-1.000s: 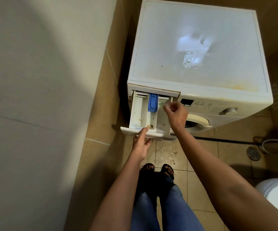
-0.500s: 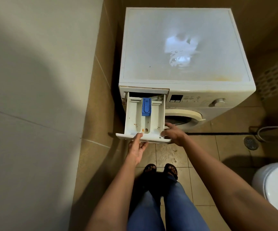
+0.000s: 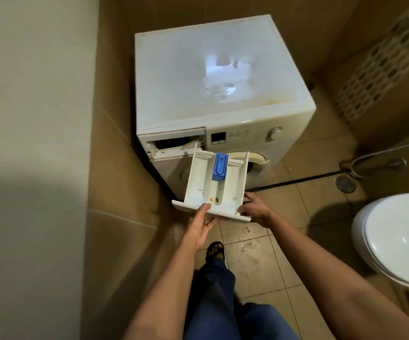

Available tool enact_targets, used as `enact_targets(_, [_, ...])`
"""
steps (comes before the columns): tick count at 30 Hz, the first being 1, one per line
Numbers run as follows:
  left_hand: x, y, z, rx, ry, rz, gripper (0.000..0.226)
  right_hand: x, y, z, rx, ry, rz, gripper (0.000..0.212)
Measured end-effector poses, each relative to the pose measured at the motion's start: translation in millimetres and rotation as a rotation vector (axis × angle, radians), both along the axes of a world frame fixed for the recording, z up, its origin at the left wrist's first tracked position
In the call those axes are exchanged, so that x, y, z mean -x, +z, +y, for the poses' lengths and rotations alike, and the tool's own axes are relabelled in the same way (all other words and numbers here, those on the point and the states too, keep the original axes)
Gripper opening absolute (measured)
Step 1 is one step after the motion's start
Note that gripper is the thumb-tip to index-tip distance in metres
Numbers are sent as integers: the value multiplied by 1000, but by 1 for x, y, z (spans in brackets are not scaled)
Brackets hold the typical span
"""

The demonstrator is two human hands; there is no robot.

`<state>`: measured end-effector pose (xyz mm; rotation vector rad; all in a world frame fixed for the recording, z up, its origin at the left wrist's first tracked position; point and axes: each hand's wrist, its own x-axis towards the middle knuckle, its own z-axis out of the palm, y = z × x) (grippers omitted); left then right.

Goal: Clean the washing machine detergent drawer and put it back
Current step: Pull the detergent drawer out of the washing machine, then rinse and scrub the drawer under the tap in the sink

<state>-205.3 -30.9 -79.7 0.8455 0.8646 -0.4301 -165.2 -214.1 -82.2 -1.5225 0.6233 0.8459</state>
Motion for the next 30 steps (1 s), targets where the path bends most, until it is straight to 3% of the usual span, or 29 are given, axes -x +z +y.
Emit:
enact_targets(9, [54,13,-123,-5,-283,-6,59,113,19,-128,27,-306,-18,68])
enact_targets(17, [131,41,-274,33,-641,-45,55,252,44,-263,74,-597,-88,72])
enact_targets(25, [216,69,-433,39,-1078,-74,56,394,72,-373,169,-1032,-92,72])
enact_targets(30, [255,77,-525,16,-1323,-106,51,460,81,-430,309,-1196,-88,71])
